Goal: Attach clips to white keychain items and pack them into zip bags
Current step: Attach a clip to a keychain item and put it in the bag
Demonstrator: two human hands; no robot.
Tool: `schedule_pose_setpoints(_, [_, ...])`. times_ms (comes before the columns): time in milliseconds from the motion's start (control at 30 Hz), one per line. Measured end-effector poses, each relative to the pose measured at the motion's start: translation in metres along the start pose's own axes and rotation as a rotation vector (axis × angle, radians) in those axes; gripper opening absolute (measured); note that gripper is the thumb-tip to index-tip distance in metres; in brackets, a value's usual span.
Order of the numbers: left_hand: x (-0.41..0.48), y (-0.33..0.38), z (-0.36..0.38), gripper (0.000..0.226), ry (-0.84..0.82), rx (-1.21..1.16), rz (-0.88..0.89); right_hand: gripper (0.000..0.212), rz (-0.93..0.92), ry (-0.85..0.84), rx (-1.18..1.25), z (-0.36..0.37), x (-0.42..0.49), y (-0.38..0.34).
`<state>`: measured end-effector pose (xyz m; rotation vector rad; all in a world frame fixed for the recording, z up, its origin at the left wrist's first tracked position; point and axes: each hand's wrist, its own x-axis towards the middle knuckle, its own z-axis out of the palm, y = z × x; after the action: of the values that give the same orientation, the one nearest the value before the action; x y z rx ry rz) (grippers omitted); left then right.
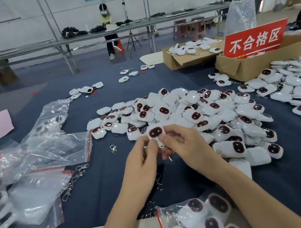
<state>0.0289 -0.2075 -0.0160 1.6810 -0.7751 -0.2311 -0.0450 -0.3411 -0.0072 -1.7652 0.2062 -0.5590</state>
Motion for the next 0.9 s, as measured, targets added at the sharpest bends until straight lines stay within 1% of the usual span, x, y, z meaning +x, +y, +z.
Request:
schedule_pose_setpoints(100, [0.0023,-0.0046,0.0007,0.023,0.045,0.030,-0.008,0.014,0.044,0.002,0.029,0.0001,-0.0011,0.0041])
schedule_pose_setpoints(200, [0.0036,-0.0059,0.0006,0.017,0.093,-0.016,-0.030,0.017,0.070,-0.002,0.071,-0.0007,-0.0010,0.0061])
schedule_pose_setpoints(333, [0.0050,-0.0043,-0.0007,0.014,0.075,-0.051,-0.018,0.018,0.091,-0.024,0.077,0.0007,-0.0006,0.0073])
schedule_pose_setpoints(500, [0.0054,-0.0037,-0.0022,0.011,0.042,-0.089,-0.030,0.015,0.113,-0.011,0.068,0.0005,0.0005,0.0094])
schedule_pose_setpoints(633, [0.0068,-0.0020,-0.0040,0.008,0.011,-0.122,-0.043,0.012,0.128,-0.001,0.107,0.0009,-0.0003,0.0085])
schedule_pose_setpoints(900, [0.0059,-0.0041,-0.0023,0.015,-0.014,-0.142,-0.048,0.013,0.185,0.045,0.181,-0.0017,0.0001,0.0046])
